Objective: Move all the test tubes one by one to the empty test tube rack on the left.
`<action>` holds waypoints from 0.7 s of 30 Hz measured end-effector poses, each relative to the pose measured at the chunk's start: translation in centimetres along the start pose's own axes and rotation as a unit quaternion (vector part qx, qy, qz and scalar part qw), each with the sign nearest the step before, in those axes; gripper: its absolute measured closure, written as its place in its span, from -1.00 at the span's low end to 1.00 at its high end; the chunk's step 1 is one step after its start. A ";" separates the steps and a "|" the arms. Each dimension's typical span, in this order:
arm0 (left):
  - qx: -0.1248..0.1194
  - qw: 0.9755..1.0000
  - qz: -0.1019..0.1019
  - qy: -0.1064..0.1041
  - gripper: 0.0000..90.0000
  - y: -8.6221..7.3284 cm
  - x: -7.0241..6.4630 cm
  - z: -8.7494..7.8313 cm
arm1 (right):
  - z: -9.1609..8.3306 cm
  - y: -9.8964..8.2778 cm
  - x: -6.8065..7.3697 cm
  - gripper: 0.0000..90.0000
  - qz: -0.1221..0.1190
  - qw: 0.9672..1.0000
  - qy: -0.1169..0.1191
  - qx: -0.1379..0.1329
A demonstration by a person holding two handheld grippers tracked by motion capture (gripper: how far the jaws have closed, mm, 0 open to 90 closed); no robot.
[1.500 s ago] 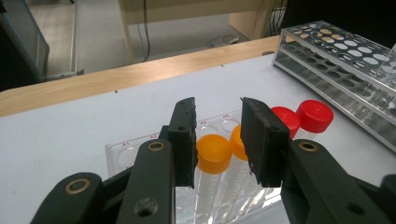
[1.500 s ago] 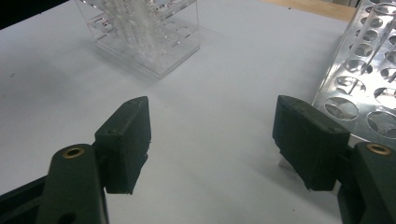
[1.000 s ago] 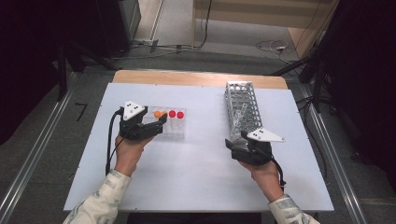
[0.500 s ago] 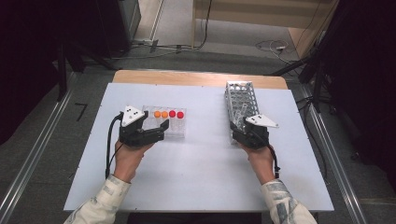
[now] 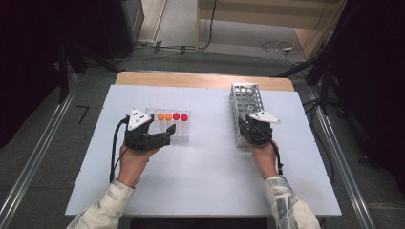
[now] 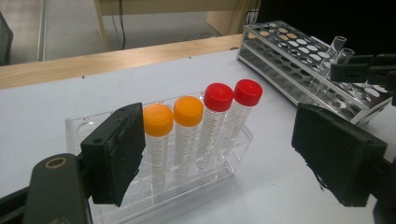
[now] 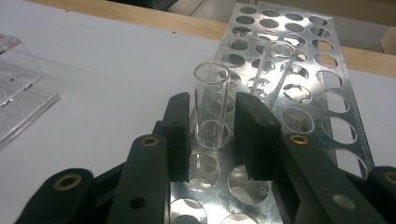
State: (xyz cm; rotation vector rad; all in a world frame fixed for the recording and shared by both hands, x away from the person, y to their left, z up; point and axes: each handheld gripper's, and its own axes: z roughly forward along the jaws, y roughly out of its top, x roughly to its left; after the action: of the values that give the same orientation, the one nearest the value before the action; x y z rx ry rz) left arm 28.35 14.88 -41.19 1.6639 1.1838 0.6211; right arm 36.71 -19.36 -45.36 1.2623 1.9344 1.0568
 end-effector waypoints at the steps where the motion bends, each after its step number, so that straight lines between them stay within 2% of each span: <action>1: 0.000 1.000 0.000 0.000 -0.61 0.0 0.0 0.0 | 0.1 0.0 0.0 0.46 -0.001 1.000 -0.001 0.000; 8: 0.003 1.000 0.001 -0.001 -0.60 -0.1 0.0 0.1 | 0.3 -0.1 0.0 0.60 -0.005 1.000 -0.004 -0.003; 13: 0.001 1.000 -0.001 0.000 -0.60 -0.1 0.0 0.0 | 0.1 0.0 0.0 0.62 -0.004 1.000 -0.004 -0.007; 21: 0.001 1.000 -0.001 -0.001 -0.60 -0.1 0.0 0.1 | -1.8 1.5 0.1 0.62 -0.008 0.999 -0.002 -0.036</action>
State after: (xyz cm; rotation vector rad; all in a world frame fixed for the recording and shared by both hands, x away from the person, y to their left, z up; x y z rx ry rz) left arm 28.37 14.87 -41.27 1.6643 1.1857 0.6178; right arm 35.91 -19.44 -43.19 1.2073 1.8840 1.1043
